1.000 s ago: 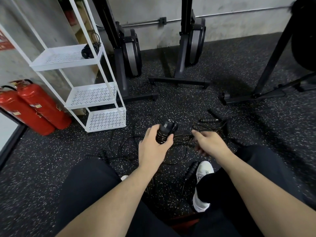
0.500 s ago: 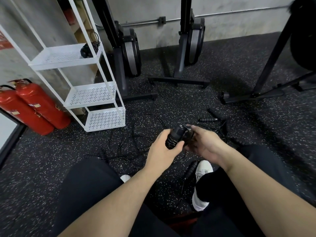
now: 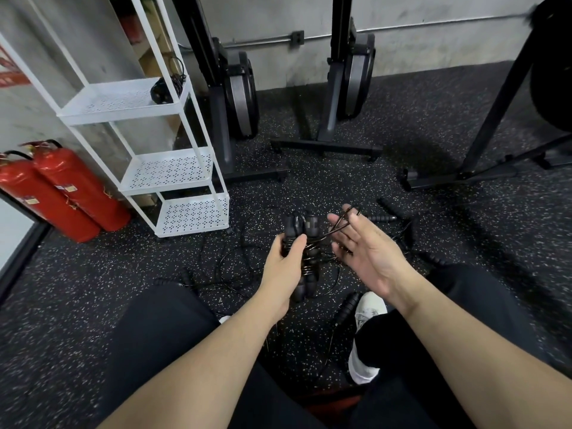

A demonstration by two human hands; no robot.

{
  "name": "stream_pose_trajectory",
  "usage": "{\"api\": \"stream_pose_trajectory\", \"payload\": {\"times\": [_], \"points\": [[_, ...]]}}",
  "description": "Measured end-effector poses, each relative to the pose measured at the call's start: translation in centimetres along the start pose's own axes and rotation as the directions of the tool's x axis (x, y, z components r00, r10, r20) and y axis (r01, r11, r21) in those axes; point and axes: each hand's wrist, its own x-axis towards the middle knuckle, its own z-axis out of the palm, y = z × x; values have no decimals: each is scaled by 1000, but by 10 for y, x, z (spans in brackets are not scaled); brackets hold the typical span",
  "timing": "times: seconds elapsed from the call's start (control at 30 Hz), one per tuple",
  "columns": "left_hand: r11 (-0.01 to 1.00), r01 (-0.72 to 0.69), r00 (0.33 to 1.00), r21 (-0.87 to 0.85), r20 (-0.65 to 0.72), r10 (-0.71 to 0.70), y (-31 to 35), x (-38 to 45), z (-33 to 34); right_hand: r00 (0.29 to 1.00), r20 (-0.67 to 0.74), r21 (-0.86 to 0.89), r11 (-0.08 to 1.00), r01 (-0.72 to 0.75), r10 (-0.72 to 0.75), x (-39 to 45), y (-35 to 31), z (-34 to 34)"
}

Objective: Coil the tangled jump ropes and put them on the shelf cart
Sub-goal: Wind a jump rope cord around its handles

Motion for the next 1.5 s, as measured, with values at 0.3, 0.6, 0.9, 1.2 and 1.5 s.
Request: {"api": "stream_pose_trajectory", "payload": {"times": [0.3, 0.6, 0.9, 1.2, 1.5], "points": [[998, 55, 996, 27, 70, -57, -2, -4, 2, 899, -212, -550, 807, 215, -383, 5, -2, 0], [952, -142, 990, 272, 54, 132, -5, -3, -2, 688, 452, -890, -233, 392, -569, 6, -1, -5], [837, -221, 975, 500, 116, 188, -8, -1, -5, 587, 654, -756, -418, 503, -477, 7, -3, -11], [889, -114, 991, 444, 113, 71, -3, -2, -4, 706, 503, -855, -169, 490, -498, 2, 3, -14], [913, -90, 992, 397, 114, 48, 1, -8, -3, 867, 292, -929, 95, 357, -403, -3, 7, -4]]}}
